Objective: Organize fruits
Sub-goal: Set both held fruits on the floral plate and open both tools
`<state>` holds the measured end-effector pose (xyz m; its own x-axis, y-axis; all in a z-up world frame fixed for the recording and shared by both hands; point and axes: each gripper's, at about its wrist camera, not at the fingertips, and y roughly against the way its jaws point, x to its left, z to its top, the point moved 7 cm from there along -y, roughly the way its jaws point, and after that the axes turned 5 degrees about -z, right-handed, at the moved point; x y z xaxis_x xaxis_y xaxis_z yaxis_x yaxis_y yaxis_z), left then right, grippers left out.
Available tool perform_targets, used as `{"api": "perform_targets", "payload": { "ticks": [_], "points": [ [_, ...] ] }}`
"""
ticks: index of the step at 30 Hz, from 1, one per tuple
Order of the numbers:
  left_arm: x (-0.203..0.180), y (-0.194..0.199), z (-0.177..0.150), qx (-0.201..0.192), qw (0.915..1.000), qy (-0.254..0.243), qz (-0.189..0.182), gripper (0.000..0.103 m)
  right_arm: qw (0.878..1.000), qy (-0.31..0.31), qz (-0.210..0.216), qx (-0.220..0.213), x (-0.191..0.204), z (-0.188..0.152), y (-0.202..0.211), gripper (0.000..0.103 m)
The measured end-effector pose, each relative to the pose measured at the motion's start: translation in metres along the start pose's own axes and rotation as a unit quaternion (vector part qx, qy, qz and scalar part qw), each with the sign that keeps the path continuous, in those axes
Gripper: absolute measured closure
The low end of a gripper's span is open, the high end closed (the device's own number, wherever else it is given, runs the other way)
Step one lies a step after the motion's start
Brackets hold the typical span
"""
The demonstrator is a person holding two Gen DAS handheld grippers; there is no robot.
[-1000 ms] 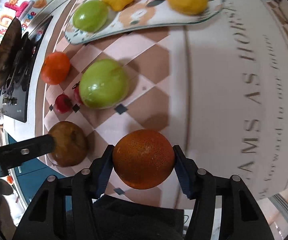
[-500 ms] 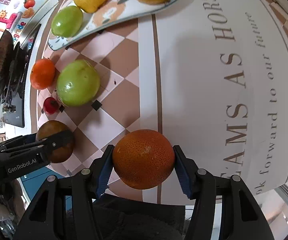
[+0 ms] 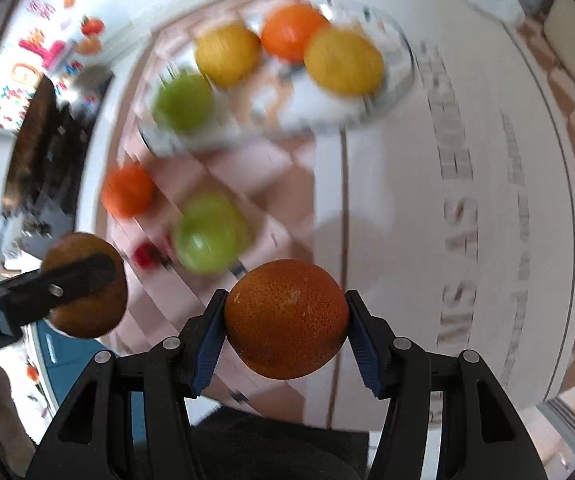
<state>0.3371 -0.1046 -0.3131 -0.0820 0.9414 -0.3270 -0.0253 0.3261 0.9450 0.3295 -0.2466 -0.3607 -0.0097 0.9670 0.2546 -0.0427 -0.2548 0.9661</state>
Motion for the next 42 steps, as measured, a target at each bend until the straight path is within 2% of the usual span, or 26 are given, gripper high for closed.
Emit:
{"api": "perform_targets", "payload": {
  "ticks": [4,6,8,12,16,19,24,25,26,27,28,30,33,35,39,42],
  "points": [
    [-0.009,0.038,0.057,-0.041,0.999,-0.013,-0.01,0.047,1.0,-0.004,0.01,-0.023,0.009,0.045,0.009,0.043],
    [-0.001,0.052,0.089,-0.058,0.9981,-0.019,0.009,0.047,1.0,-0.009,0.012,-0.024,0.015,0.066,0.002,0.043],
    [0.002,0.049,0.122,-0.061,0.9974,-0.025,0.029,0.047,1.0,-0.014,0.009,-0.02,0.018,0.088,-0.009,0.043],
    [0.015,0.022,0.169,-0.039,0.9969,-0.028,0.063,0.047,1.0,0.0,-0.016,-0.008,0.019,0.122,-0.028,0.043],
    [0.028,-0.017,0.194,0.013,0.9966,-0.033,0.074,0.047,1.0,0.008,-0.027,0.006,0.028,0.137,-0.05,0.043],
    [0.035,-0.044,0.202,0.042,0.9944,-0.043,0.087,0.047,0.999,0.006,-0.028,0.013,0.032,0.146,-0.058,0.043],
    [0.042,-0.059,0.208,0.066,0.9945,-0.034,0.074,0.045,0.999,0.003,-0.028,0.025,0.034,0.152,-0.064,0.042],
    [0.044,-0.057,0.21,0.061,0.9953,-0.027,0.07,0.045,0.999,-0.002,-0.026,0.03,0.035,0.151,-0.065,0.038],
    [0.045,-0.055,0.212,0.057,0.996,-0.022,0.065,0.044,0.999,-0.006,-0.019,0.029,0.038,0.151,-0.065,0.028],
    [0.046,-0.053,0.213,0.053,0.9968,-0.018,0.057,0.035,0.999,-0.008,-0.014,0.028,0.037,0.147,-0.063,0.024],
    [0.045,-0.05,0.214,0.052,0.9972,-0.016,0.05,0.022,1.0,-0.01,-0.01,0.028,0.039,0.146,-0.061,0.02],
    [0.047,-0.044,0.216,0.044,0.9975,-0.016,0.052,0.013,1.0,-0.014,-0.004,0.026,0.039,0.143,-0.054,0.02],
    [0.048,-0.03,0.212,0.025,0.9975,-0.022,0.062,0.013,1.0,-0.012,-0.008,0.015,0.04,0.142,-0.043,0.019],
    [0.047,-0.019,0.204,0.008,0.9971,-0.027,0.071,0.013,1.0,-0.009,-0.02,0.006,0.038,0.138,-0.031,0.01],
    [0.045,0.007,0.182,-0.03,0.9942,-0.038,0.096,0.013,0.998,0.005,-0.068,-0.016,0.032,0.131,-0.008,0.01],
    [0.046,0.021,0.169,-0.049,0.9925,-0.038,0.106,0.013,0.996,0.004,-0.085,-0.03,0.027,0.125,0.008,0.01]
  ]
}}
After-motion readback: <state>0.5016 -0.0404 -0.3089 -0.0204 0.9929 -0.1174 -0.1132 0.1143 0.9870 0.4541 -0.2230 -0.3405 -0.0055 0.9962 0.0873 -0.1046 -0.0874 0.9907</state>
